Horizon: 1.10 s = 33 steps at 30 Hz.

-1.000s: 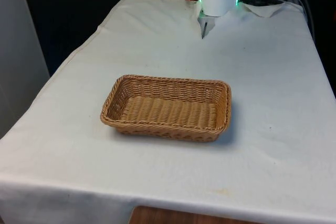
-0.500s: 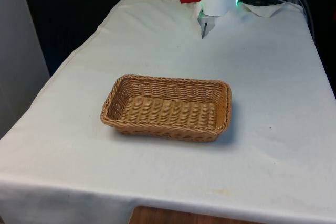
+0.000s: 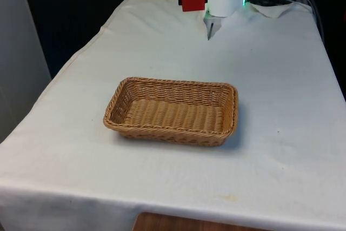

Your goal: Pick up the cube and place it into the basket.

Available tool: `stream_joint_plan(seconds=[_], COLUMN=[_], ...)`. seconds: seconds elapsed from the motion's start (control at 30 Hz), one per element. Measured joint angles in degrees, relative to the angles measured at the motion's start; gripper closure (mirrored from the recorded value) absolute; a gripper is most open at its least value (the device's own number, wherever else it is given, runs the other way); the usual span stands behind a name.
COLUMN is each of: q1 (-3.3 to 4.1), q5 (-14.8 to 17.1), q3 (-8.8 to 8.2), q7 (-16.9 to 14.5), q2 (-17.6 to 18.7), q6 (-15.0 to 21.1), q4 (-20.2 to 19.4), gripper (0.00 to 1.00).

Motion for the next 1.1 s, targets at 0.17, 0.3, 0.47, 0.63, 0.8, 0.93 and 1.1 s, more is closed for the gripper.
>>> stream_joint_plan(seconds=[0.17, 0.3, 0.47, 0.63, 0.8, 0.93, 1.1], q1=[0.00, 0.00, 0.06, 0.06, 0.06, 0.06, 0.00], q5=[0.1, 0.2, 0.5, 0.9, 1.2, 1.5, 1.7], q3=[0.23, 0.40, 0.57, 0.63, 0.69, 0.69, 0.63], q7=[0.2, 0.5, 0.7, 0.9, 0.9, 1.0, 1.0], q2=[2.7, 5.0, 7.2, 10.6, 12.9, 15.8, 17.5], q6=[-0.1, -0.3, -0.7, -1.4, -2.1, -3.0, -3.9], q4=[3.2, 6.1, 8.9, 13.3, 16.3, 19.9, 22.4], gripper=[0.99, 0.99, 0.99, 0.99, 0.99, 0.99, 0.99])
